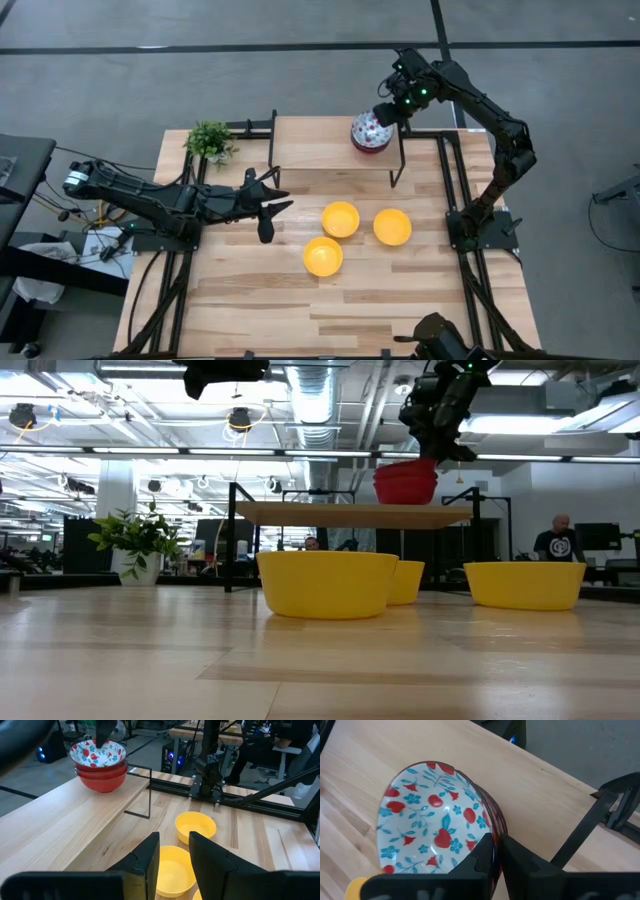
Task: Pick & Place Mini bowls
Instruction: Stack the white patterned bowl on top of the stacked white patterned bowls on the shelf
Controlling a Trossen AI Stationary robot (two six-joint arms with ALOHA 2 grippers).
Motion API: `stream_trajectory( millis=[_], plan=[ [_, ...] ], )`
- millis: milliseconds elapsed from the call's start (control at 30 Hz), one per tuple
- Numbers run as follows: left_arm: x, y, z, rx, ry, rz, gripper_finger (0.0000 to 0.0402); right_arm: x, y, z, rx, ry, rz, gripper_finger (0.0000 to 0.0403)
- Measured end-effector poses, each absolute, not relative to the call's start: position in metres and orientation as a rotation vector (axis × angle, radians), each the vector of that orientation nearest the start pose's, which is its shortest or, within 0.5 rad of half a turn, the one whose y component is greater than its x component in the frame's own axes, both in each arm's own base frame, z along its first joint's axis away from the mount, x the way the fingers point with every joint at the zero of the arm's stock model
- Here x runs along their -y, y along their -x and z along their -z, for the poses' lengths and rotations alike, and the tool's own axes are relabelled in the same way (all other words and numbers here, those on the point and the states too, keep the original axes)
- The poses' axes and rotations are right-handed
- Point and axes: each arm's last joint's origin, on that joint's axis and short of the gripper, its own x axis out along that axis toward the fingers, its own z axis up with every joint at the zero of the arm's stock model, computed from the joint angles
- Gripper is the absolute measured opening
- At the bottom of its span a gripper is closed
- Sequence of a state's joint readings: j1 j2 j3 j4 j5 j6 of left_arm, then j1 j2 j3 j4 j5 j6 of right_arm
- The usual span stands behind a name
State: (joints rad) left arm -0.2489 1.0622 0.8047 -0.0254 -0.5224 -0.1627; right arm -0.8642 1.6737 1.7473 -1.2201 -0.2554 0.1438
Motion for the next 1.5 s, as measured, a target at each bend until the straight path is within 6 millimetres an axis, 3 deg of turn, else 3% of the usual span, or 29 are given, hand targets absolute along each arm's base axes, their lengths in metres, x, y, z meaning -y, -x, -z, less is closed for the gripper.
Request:
stream_trajectory(
  millis=[167,600,1233,1500],
  plan=[
    [0.043,-0.229,-0.304,-0.240,0.054,-0.292,0.0104,0.244,-0.218,-0.357,-0.944,-0.752,0.611,0.0005],
    [0.043,-0.229,-0.304,-0.240,0.054,-0.292,0.0104,0.240,-0.223,-0.358,-0.939,-0.737,0.598,0.0055],
    [0.043,-0.229,-0.304,-0.240,0.054,-0.292,0.0104,0.247,-0.225,-0.360,-0.902,-0.648,0.690,0.0055],
    [0.043,-0.229,-0.304,-0.240,0.054,-0.292,0.0104,0.250,-0.228,-0.363,-0.863,-0.597,0.696,0.0030]
  ],
)
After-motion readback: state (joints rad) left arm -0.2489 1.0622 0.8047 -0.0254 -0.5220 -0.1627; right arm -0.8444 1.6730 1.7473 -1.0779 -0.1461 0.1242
